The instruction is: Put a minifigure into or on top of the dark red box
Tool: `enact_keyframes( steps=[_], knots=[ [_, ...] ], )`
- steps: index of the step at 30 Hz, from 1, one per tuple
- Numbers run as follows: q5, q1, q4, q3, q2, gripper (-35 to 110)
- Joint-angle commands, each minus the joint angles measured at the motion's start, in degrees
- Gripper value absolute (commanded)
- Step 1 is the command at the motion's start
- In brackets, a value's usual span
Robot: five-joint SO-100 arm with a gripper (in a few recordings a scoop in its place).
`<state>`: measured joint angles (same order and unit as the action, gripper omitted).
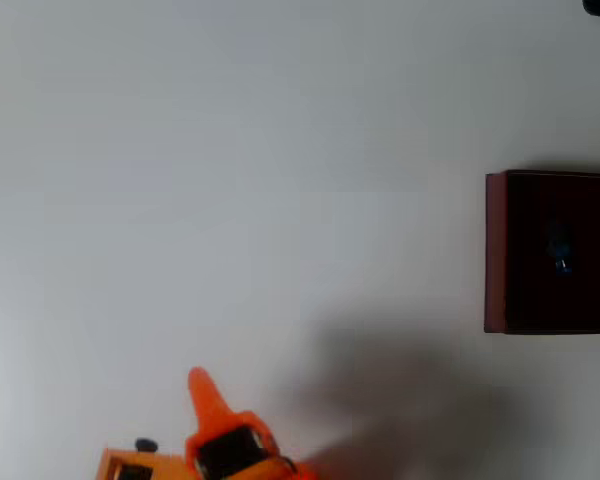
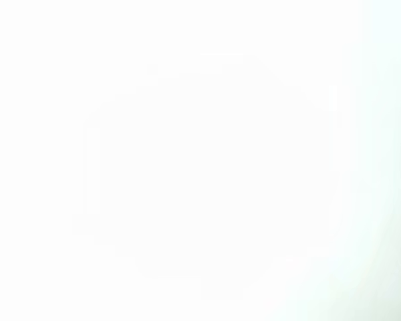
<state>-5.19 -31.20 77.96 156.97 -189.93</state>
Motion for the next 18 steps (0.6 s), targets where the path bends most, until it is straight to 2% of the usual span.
enact_keyframes(
  steps=[1,4,10,18],
  knots=[
    [3.78,-7.73,4.31,3.43,-5.10,0],
    [8.17,-10.90,3.25,6.86,-5.36,0],
    [4.57,-10.46,-0.88,15.91,-5.45,0],
    [3.78,-9.32,-0.09,16.00,-5.45,0]
  ],
)
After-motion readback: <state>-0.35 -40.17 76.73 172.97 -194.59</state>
